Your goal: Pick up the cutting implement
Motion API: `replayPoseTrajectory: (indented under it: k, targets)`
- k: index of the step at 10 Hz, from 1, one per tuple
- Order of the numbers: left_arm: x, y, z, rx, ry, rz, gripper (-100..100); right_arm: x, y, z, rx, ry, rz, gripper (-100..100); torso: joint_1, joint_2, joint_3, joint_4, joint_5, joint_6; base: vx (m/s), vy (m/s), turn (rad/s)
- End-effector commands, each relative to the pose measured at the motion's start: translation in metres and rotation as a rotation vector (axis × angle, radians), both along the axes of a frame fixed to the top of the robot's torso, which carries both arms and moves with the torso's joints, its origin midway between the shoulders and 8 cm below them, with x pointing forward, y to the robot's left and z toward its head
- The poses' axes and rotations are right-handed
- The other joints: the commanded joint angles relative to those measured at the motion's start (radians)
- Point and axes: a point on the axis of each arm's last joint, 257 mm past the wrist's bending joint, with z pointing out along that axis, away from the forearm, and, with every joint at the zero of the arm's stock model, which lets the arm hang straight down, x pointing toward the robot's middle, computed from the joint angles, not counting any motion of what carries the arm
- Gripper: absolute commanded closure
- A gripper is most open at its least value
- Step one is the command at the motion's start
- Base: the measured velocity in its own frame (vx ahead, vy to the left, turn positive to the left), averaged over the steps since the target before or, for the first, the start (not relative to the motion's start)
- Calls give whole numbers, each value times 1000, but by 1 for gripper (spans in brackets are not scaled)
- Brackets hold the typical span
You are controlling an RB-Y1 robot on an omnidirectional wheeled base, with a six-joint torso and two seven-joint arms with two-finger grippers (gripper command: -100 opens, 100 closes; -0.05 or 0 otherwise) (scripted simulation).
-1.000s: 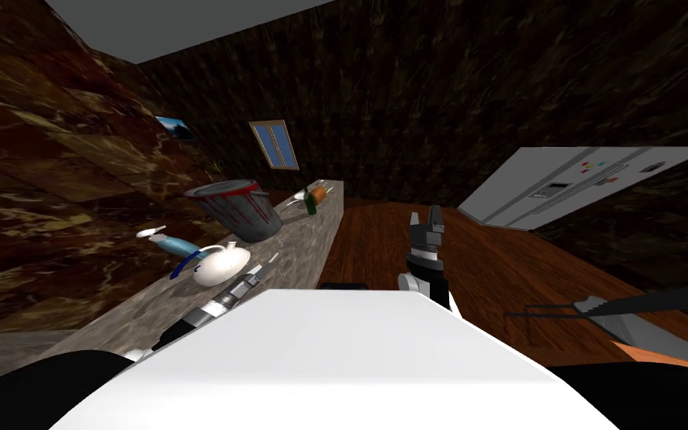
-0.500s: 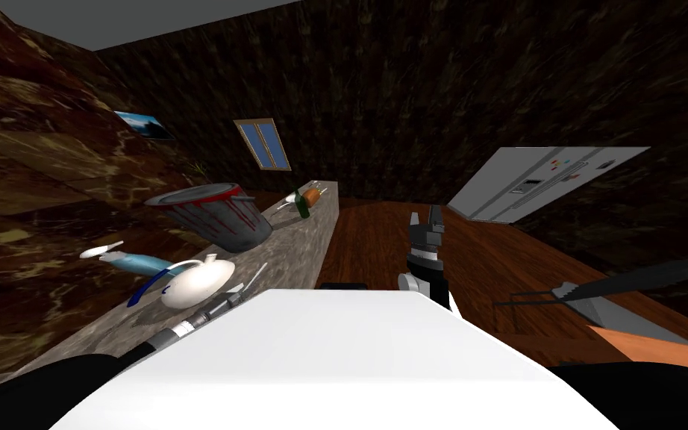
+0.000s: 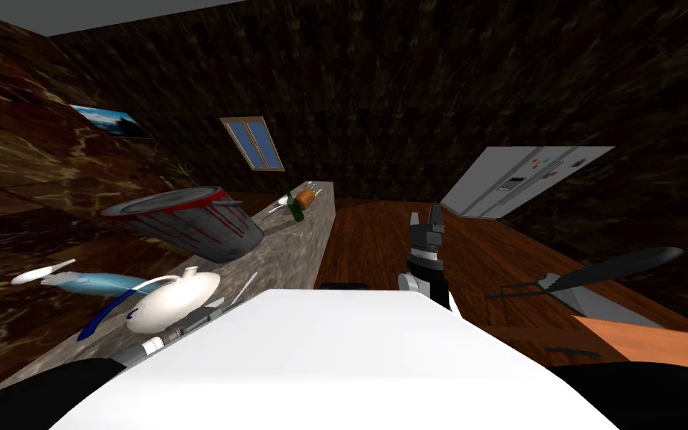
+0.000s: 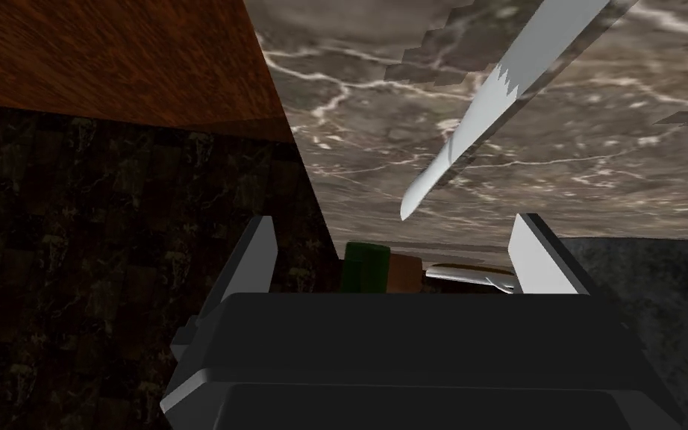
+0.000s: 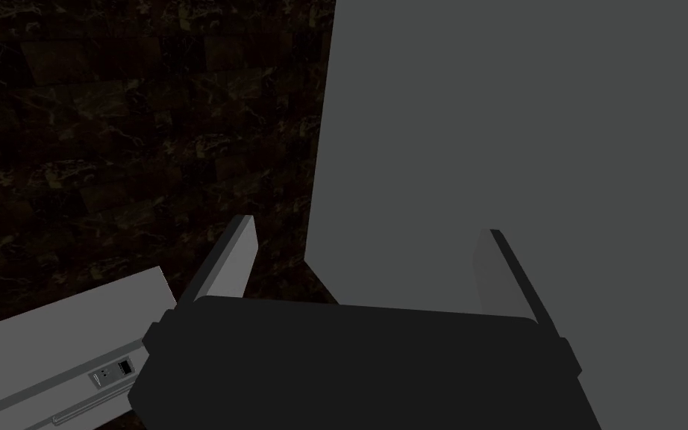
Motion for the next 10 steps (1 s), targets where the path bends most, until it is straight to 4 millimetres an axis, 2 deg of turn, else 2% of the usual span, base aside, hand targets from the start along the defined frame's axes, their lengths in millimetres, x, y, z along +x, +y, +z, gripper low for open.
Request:
replayPoseTrajectory:
  k: [1, 4, 5, 6, 7, 9, 10]
  targets:
    - [-12, 12, 0, 40, 46, -21, -100, 0, 0, 0, 0, 0, 0, 0, 0, 0, 0, 0, 0, 0, 32, -17, -86]
    - [-28, 28, -2, 92, 109, -48, -100, 0, 0, 0, 0, 0, 0, 0, 0, 0, 0, 0, 0, 0, 36, -14, -53]
    - [-24, 26, -3, 83, 99, -44, -100, 0, 0, 0, 0, 0, 0, 0, 0, 1, 1, 0, 0, 0, 10, 0, -7]
    - [-24, 27, -3, 85, 100, -45, 0, 0, 0, 0, 0, 0, 0, 0, 0, 2, 1, 1, 0, 0, 0, 0, 0]
    - [-26, 32, -12, 83, 101, -20, -100, 0, 0, 0, 0, 0, 0, 0, 0, 3, 2, 1, 0, 0, -7, -11, -176]
    - [-27, 36, -22, 80, 102, 4, -100, 0, 0, 0, 0, 0, 0, 0, 0, 4, 2, 1, 0, 0, -16, -14, -159]
    - [-27, 35, -19, 81, 101, -5, -100, 0, 0, 0, 0, 0, 0, 0, 0, 4, 3, 1, 0, 0, -5, -6, -9]
